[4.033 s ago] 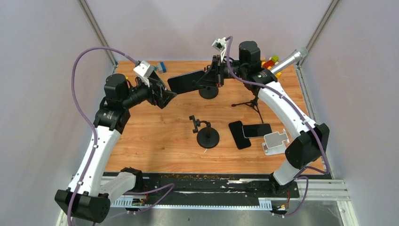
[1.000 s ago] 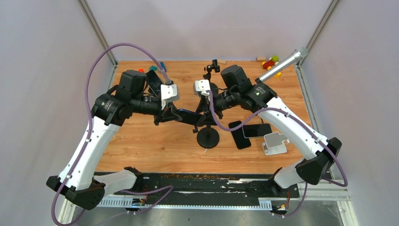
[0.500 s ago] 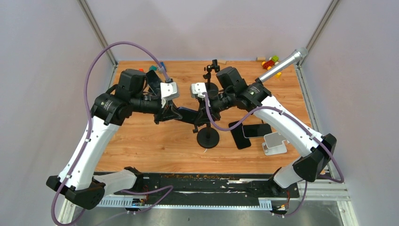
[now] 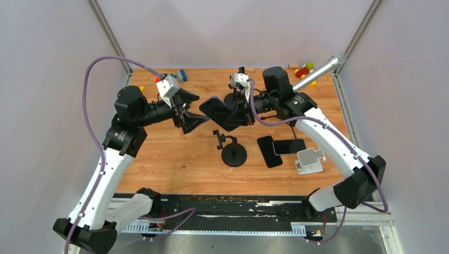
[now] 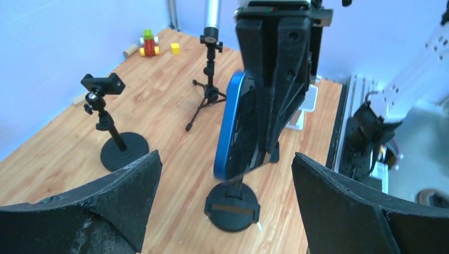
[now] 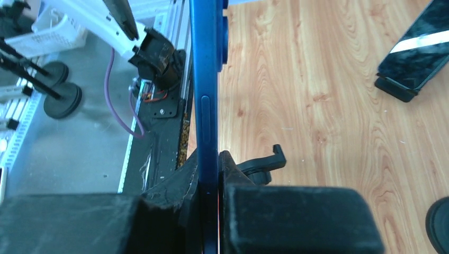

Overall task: Place the phone on the phone stand
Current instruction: Install the phone on the phone stand.

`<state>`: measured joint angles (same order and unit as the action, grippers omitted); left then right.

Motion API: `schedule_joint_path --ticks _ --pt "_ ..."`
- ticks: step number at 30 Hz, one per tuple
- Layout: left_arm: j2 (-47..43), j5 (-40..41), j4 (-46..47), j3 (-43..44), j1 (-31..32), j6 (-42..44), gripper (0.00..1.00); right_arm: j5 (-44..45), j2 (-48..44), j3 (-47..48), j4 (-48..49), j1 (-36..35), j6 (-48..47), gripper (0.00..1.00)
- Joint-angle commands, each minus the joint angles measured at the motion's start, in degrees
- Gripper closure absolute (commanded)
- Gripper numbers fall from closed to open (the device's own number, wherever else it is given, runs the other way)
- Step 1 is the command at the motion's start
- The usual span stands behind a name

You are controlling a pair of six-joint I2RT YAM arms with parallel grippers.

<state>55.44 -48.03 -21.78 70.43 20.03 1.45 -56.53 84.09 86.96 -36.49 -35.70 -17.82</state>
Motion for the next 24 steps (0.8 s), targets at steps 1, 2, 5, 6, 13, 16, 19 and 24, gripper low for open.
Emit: schedule_joint_path --ticks 1,2,5,6,13,16,19,24 --pt "-1.25 -2.65 31.03 -8.14 -2.24 -23.10 0.01 -6.11 -4.39 -3.00 21.55 3.21 15.51 1.00" --pt "-0.92 -2.91 33.44 -9.97 -2.33 -27.04 0.01 -6.64 -4.41 -3.37 23.26 3.47 17.11 1.00" --pt "0.58 -2.94 48.09 -14.45 -2.28 -34.76 0.02 -8.29 -4.02 -4.63 27.94 3.62 22.84 1.00" --pt "0.92 -2.84 51.55 -16.71 -2.28 -38.98 0.04 -8.65 -3.96 -5.28 30.01 3.62 24.91 1.00" --pt "4.57 -3.30 68.63 -20.38 -0.99 -48.77 0.15 -9.63 -3.03 -8.80 40.20 3.62 34.43 1.00" --pt "4.92 -3.09 69.23 -20.62 0.27 -48.51 0.20 -10.20 -2.59 -9.95 43.92 3.61 37.13 1.00" --pt "4.94 -2.56 70.01 -21.17 0.92 -48.78 0.28 -10.78 -2.29 -11.36 47.76 3.62 39.99 1.00" --pt "5.41 -2.36 71.07 -21.55 1.34 -49.27 0.43 -11.13 -1.76 -12.45 50.84 3.61 42.30 1.00"
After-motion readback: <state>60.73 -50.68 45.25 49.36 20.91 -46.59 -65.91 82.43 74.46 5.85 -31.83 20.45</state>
